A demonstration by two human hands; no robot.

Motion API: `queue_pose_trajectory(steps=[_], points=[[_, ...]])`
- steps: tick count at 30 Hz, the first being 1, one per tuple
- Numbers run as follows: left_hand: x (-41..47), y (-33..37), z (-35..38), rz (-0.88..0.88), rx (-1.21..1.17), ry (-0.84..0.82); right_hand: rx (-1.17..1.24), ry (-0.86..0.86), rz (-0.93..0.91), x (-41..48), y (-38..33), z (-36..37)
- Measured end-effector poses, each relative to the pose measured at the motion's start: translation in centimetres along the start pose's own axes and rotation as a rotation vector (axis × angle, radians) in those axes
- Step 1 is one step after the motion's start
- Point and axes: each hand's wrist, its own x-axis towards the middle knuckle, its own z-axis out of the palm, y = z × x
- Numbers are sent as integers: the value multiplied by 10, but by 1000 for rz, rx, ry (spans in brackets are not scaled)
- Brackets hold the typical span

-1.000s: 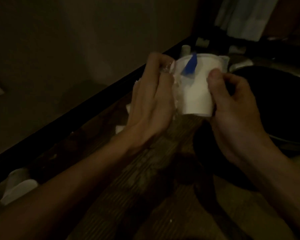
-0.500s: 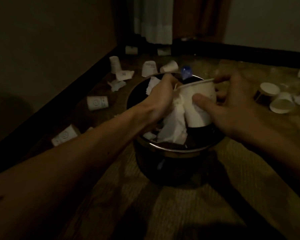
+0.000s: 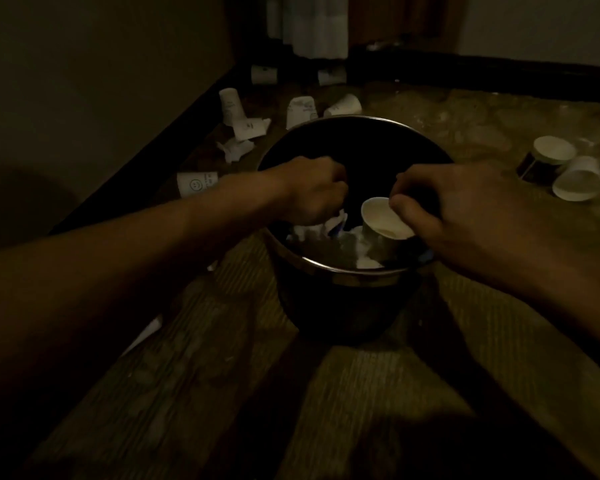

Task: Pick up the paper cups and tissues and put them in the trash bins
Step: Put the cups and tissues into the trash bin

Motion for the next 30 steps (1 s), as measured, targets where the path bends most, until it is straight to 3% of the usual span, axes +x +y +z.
queue_pose_trajectory(steps=[4,7,13,17,23,26,30], points=[[-33,-4,-23,93,76,218,211,168,-112,-16,-26,0],[-79,-21,-41,92,159,289,345,178,-176,-29,-63,11],[-223,-89,-26,12,262,77,660,-72,-391,-67,-164,82],[-340,-146,29,-205,229,-40,701,-289,-526,-109,-237,148],[-483,-196,138,-624,44,9,567,-853,-596,-172,-320,233],[-520,-215,193,-845,-137,26,460,-958,-647,-195,-350,258],[-537,-234,249,-1032,-294,229,367,-1031,-721,-211,-369,288]])
